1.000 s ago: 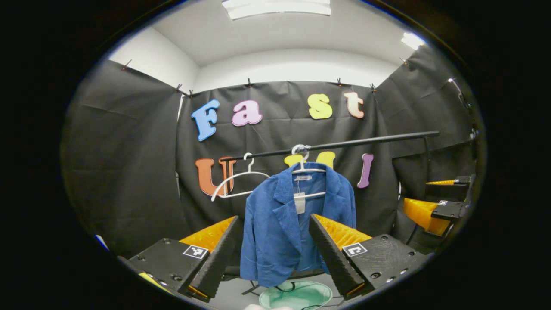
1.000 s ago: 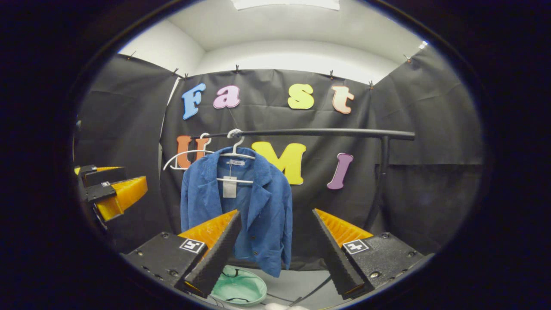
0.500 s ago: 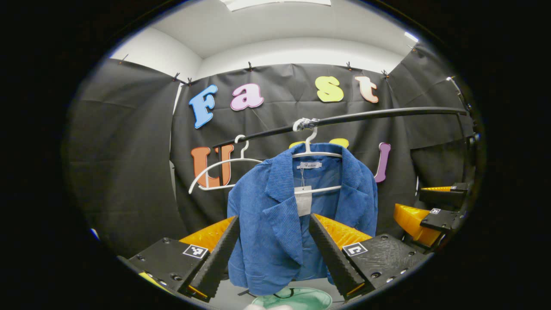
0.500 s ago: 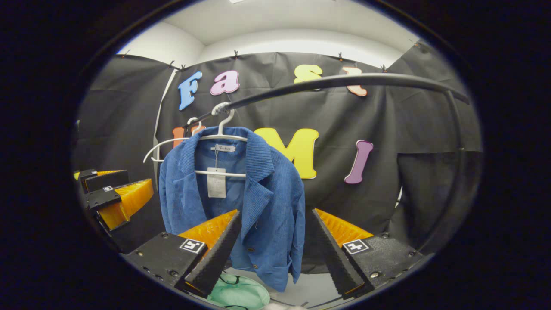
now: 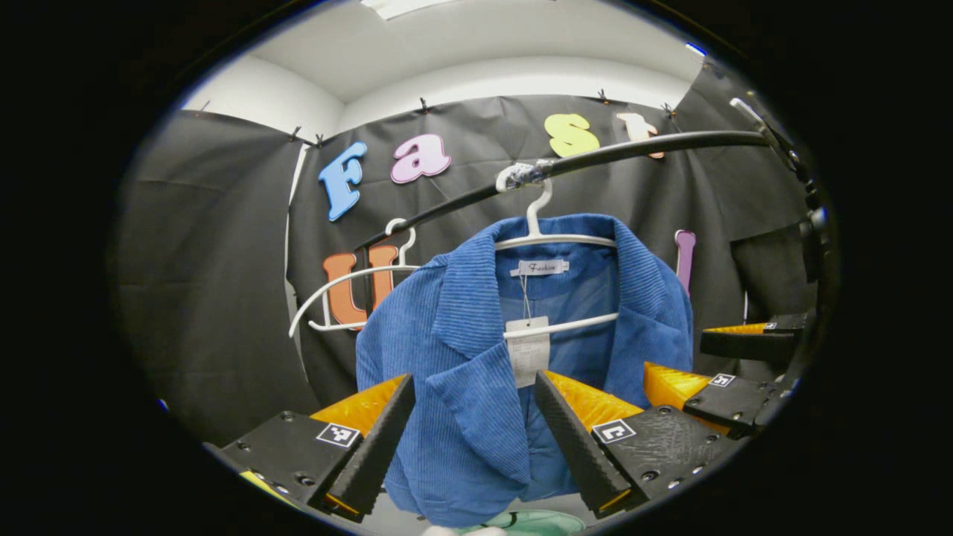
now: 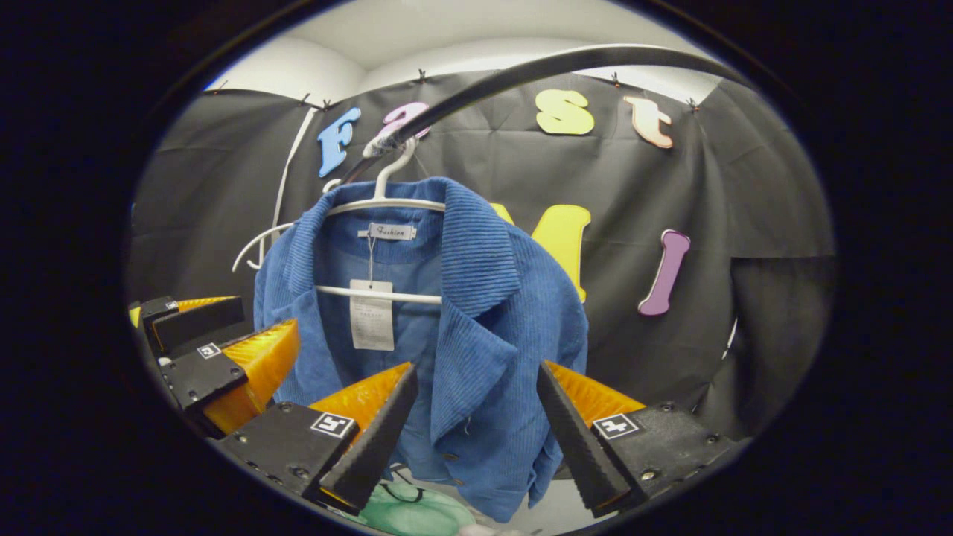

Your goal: Grasp the clothes on the hanger with both hands and then place them into the laundry hamper below.

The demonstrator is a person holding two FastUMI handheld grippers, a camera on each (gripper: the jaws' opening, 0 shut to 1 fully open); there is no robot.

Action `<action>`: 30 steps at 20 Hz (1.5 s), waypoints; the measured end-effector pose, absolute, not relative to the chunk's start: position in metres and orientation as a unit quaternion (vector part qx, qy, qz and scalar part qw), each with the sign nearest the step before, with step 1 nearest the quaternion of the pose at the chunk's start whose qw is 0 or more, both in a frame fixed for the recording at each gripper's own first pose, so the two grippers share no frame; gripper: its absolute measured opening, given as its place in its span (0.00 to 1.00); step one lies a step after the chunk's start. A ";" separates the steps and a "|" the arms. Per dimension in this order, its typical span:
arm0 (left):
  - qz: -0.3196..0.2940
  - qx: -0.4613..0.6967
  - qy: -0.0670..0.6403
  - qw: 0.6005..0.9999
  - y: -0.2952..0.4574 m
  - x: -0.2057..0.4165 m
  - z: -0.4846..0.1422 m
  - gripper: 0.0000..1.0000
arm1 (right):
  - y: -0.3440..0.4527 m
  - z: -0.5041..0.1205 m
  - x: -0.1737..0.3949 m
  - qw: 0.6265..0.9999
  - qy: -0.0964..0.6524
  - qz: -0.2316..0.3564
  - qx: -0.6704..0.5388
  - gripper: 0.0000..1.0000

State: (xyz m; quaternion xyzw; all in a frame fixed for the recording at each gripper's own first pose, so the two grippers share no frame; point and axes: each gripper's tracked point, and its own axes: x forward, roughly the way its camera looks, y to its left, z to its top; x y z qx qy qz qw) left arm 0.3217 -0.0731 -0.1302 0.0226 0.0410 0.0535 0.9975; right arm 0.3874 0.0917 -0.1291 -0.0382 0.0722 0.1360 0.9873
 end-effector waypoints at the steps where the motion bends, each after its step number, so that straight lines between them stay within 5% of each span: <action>1: 0.054 0.024 0.044 0.997 -0.072 0.329 -0.134 0.98 | 0.095 -0.130 0.394 0.987 0.073 0.139 -0.037 1.00; 10: 0.085 0.037 0.059 0.994 -0.057 0.370 -0.158 0.98 | 0.111 -0.139 0.438 0.986 0.079 0.142 -0.029 1.00; 12: 0.089 0.032 0.063 0.994 -0.058 0.376 -0.160 0.95 | 0.108 -0.142 0.445 0.987 0.083 0.138 -0.027 0.87; 15: 0.090 0.031 0.069 0.993 -0.055 0.382 -0.163 0.79 | 0.103 -0.141 0.452 0.987 0.080 0.138 -0.018 0.62; 21: 0.083 0.032 0.076 0.993 -0.052 0.382 -0.167 0.16 | 0.097 -0.145 0.455 0.978 0.092 0.188 0.005 0.16; 30: 0.108 0.022 0.067 0.992 -0.006 0.375 -0.152 0.00 | 0.070 -0.138 0.455 0.959 0.107 0.260 0.019 0.06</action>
